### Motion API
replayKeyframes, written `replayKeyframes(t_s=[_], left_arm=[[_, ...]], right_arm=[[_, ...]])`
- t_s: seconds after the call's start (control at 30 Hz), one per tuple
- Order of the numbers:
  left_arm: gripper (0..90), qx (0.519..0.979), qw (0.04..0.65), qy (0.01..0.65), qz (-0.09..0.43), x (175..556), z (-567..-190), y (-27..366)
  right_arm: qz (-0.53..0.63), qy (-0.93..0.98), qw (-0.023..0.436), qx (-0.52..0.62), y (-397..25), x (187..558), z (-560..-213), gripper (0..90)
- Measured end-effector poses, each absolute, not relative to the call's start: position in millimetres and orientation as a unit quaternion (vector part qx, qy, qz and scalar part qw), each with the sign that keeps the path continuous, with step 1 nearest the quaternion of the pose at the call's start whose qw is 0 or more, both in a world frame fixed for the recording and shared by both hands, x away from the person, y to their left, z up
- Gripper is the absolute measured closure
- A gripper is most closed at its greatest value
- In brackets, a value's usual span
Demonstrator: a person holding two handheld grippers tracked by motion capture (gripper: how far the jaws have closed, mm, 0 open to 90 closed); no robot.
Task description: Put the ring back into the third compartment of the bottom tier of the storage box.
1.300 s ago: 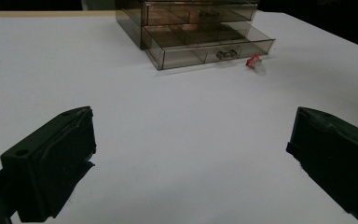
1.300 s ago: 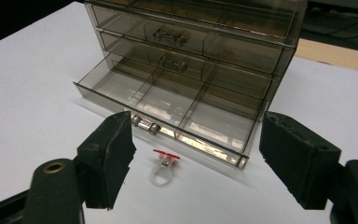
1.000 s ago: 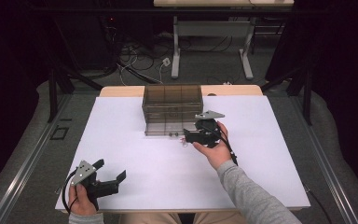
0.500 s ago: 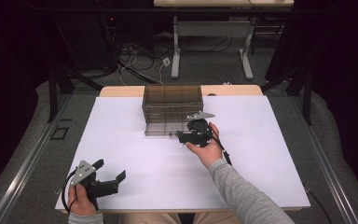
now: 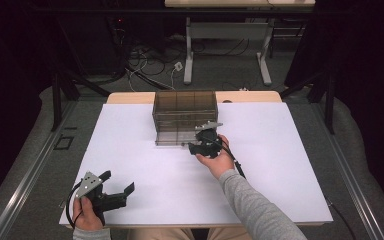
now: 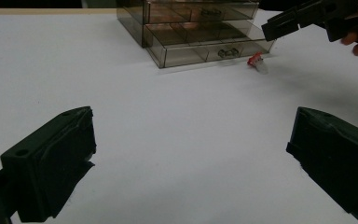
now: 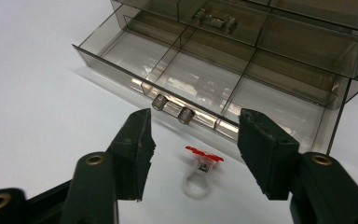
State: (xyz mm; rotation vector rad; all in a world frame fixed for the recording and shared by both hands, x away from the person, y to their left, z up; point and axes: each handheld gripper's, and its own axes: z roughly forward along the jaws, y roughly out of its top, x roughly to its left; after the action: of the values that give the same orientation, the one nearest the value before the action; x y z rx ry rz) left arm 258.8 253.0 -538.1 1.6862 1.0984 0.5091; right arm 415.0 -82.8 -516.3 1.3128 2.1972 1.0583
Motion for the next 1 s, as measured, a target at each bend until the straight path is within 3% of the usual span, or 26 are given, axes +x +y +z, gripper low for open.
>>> replayKeyframes(t_s=[1.0], left_arm=[[1.1,0.702,0.506,0.457,0.206,259.7,-539.5,253.3]], right_arm=[[0.342,0.773,0.162,0.508,-84.5,429.6,-536.3,49.8]])
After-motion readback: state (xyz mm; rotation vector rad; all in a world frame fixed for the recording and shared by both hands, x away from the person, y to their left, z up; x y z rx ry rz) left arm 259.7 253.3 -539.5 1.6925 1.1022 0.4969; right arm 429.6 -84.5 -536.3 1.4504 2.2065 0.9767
